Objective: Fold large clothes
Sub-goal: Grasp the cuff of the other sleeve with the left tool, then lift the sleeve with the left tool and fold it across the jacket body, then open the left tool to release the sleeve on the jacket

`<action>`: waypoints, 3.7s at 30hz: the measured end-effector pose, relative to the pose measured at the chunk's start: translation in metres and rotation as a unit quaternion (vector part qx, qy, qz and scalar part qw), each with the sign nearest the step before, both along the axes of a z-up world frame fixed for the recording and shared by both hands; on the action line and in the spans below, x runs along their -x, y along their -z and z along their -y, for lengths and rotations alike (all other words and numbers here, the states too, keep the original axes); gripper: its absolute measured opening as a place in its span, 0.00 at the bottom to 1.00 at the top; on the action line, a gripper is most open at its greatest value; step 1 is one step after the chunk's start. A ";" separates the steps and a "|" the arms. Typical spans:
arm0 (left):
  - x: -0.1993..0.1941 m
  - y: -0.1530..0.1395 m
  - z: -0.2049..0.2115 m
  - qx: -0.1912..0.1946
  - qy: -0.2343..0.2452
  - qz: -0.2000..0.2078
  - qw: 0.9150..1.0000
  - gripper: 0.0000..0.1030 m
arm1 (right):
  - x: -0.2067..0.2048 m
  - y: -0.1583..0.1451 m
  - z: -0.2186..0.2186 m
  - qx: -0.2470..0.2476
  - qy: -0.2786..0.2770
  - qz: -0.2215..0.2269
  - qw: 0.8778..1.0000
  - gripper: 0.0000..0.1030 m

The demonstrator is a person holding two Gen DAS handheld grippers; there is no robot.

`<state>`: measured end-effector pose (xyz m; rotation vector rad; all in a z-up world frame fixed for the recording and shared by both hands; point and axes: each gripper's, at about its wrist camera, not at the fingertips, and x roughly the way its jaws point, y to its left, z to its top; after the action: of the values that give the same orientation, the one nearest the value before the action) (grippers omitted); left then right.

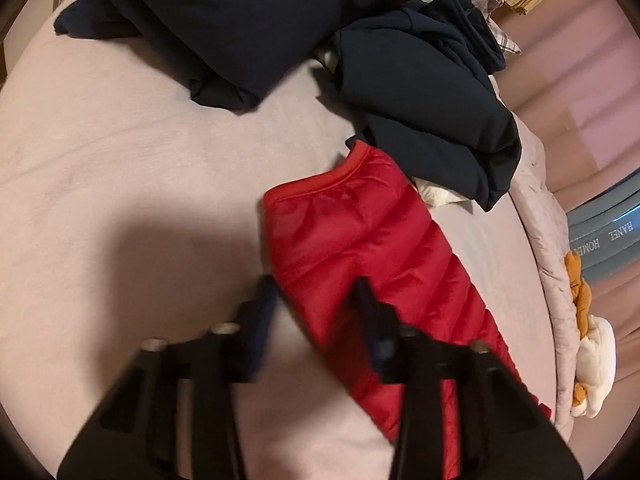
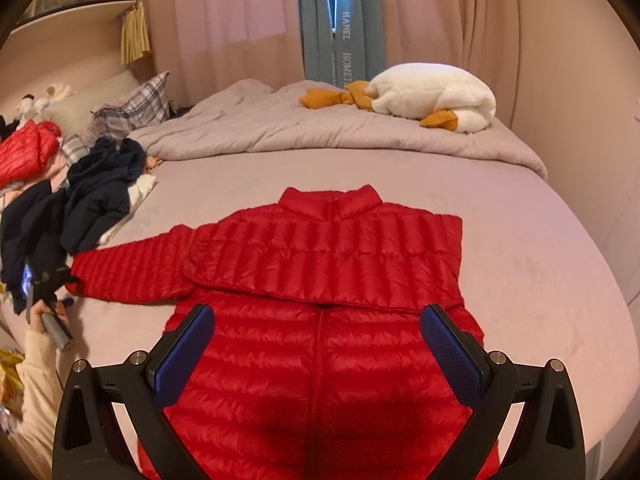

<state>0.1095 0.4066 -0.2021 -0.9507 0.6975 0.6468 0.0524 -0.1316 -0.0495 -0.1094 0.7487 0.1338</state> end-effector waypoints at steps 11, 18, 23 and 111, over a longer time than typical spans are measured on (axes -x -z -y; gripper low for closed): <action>0.020 -0.075 0.034 -0.035 0.000 0.077 0.996 0.05 | 0.004 -0.006 0.008 -0.011 0.006 0.005 1.000 0.99; 0.025 -0.153 0.085 -0.103 0.046 0.128 0.985 0.05 | 0.017 -0.013 0.021 -0.029 0.003 0.023 0.999 0.99; 0.025 -0.191 0.124 -0.132 0.086 0.155 0.975 0.05 | 0.027 -0.017 0.041 -0.047 0.019 0.034 0.998 0.99; -0.030 -0.125 0.521 -0.141 0.539 0.052 0.829 0.83 | 0.064 -0.004 0.201 -0.125 0.195 0.048 0.972 0.99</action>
<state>0.1393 -0.1140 -0.0769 -0.1988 0.8775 -0.3134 -0.0113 -0.3331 -0.0451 0.2704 0.6379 -0.1505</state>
